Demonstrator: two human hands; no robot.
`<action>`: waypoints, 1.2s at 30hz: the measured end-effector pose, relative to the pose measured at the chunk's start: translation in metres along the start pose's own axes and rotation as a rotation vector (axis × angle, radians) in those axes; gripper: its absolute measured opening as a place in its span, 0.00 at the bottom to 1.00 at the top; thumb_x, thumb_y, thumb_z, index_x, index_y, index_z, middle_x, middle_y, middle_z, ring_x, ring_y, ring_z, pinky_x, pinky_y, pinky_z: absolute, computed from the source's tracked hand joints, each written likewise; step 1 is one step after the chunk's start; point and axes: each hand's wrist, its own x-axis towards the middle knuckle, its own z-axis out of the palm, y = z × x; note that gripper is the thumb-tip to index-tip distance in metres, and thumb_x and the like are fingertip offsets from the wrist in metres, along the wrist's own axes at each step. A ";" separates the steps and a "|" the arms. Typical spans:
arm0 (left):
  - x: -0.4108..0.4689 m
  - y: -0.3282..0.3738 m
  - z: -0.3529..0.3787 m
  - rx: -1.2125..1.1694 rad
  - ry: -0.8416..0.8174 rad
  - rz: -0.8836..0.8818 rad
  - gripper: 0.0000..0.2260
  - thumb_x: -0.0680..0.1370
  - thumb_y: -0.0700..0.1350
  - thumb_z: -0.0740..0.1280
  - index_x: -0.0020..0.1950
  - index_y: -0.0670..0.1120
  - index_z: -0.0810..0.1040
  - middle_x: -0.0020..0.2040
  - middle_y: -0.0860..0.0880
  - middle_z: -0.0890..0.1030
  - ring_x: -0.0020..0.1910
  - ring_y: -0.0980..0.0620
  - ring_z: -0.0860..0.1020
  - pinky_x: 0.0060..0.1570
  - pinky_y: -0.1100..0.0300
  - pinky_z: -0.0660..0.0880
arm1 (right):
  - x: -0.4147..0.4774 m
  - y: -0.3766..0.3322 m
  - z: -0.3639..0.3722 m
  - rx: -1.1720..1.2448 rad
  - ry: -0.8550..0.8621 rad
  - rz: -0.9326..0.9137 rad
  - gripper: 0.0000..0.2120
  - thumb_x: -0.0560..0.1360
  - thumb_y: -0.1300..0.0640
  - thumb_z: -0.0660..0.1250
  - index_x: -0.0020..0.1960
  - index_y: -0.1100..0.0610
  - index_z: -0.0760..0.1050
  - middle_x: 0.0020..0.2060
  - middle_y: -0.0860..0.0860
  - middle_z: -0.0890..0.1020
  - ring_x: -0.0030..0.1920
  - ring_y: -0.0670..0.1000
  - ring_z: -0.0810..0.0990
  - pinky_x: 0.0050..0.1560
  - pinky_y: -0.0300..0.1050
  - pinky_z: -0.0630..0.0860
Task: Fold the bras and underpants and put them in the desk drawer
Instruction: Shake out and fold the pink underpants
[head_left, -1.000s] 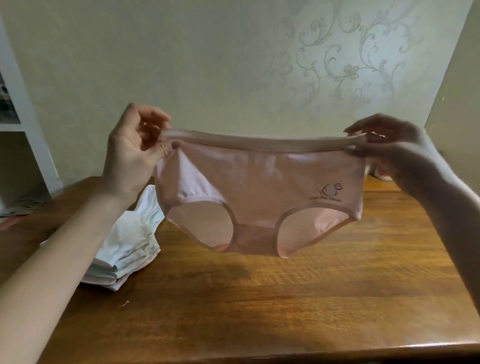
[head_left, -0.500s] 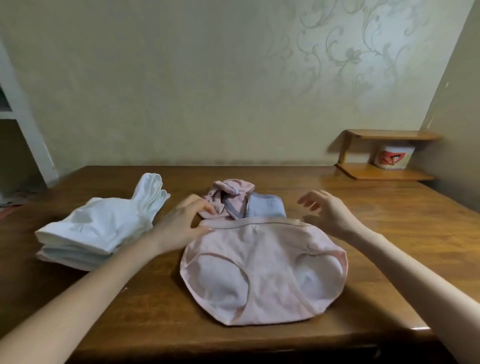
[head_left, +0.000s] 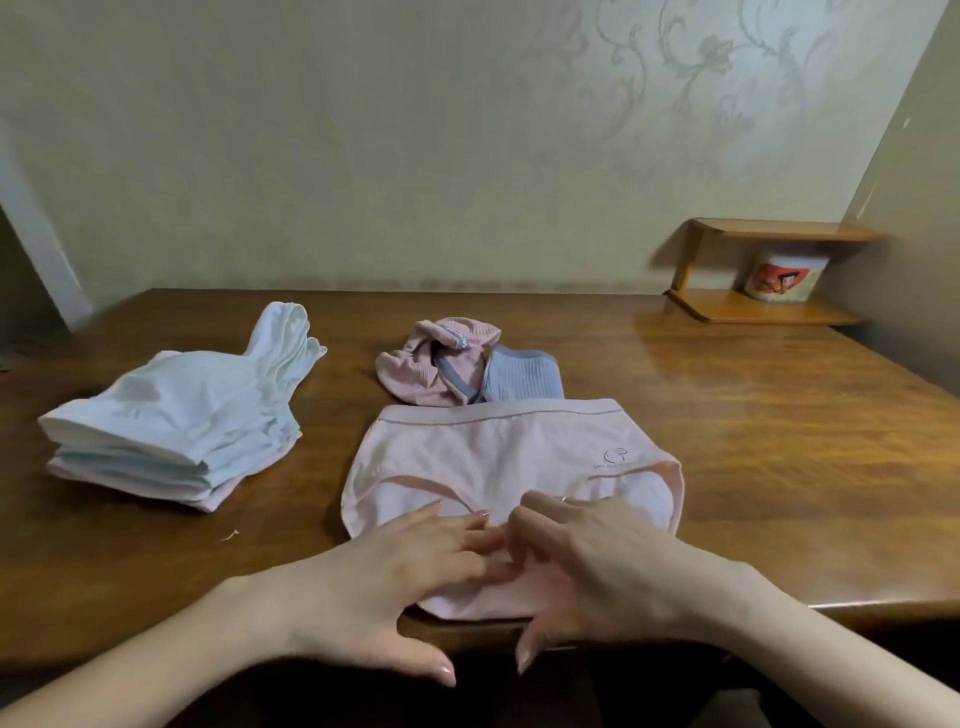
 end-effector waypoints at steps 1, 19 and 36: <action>-0.003 0.003 0.007 0.026 0.095 0.012 0.30 0.72 0.60 0.67 0.72 0.61 0.61 0.75 0.65 0.55 0.73 0.69 0.46 0.73 0.65 0.42 | -0.002 -0.002 0.004 -0.028 0.028 -0.029 0.29 0.64 0.30 0.67 0.52 0.51 0.67 0.48 0.47 0.74 0.45 0.50 0.76 0.38 0.43 0.60; 0.015 -0.049 -0.034 0.050 0.374 -0.982 0.16 0.78 0.55 0.61 0.56 0.48 0.59 0.53 0.45 0.74 0.45 0.49 0.76 0.40 0.58 0.70 | 0.090 0.052 -0.020 0.387 0.116 0.271 0.08 0.74 0.60 0.68 0.47 0.51 0.70 0.42 0.51 0.80 0.41 0.49 0.75 0.43 0.44 0.73; 0.008 -0.053 -0.063 -0.683 0.596 -0.742 0.06 0.76 0.41 0.67 0.51 0.47 0.81 0.54 0.49 0.77 0.53 0.51 0.74 0.45 0.61 0.72 | 0.078 0.043 0.034 0.071 0.201 -0.068 0.20 0.79 0.51 0.58 0.70 0.52 0.68 0.71 0.51 0.70 0.70 0.51 0.67 0.70 0.50 0.62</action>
